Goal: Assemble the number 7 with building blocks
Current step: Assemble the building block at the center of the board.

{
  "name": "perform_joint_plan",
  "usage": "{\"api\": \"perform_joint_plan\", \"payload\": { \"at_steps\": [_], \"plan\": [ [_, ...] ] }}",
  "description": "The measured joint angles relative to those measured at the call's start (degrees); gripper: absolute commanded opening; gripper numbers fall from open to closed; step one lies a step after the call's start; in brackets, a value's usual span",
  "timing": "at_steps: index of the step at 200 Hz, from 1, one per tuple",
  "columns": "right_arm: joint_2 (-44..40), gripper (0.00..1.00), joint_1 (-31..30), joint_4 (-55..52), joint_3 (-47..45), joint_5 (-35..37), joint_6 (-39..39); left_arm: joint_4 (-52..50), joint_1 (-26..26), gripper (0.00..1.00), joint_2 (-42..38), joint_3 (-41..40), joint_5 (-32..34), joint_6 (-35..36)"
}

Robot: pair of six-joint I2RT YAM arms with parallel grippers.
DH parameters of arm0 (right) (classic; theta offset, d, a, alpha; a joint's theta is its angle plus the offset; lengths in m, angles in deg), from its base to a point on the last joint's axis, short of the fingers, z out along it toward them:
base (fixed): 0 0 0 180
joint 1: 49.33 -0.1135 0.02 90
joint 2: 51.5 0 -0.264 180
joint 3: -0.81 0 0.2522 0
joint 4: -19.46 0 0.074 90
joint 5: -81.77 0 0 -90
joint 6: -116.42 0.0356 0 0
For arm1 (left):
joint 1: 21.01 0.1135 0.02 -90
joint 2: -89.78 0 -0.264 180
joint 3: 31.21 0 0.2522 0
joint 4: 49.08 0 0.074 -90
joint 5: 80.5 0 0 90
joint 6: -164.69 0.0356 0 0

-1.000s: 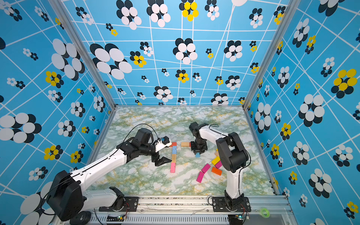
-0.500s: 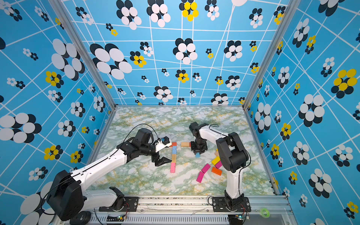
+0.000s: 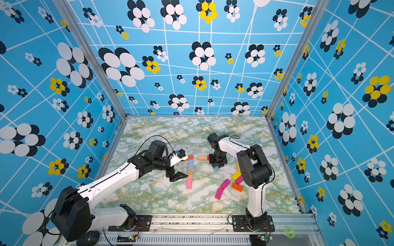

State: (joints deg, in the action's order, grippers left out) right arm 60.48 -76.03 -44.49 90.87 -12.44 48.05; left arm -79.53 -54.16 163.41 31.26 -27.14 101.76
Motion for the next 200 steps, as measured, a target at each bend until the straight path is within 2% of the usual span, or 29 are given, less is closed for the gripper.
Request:
{"api": "perform_joint_plan", "payload": {
  "at_steps": [200],
  "plan": [
    [0.9,0.17,0.2,0.4,1.4,0.0,0.0,0.0,-0.3,0.99,1.0,0.0,0.0,0.0]
  ]
}}
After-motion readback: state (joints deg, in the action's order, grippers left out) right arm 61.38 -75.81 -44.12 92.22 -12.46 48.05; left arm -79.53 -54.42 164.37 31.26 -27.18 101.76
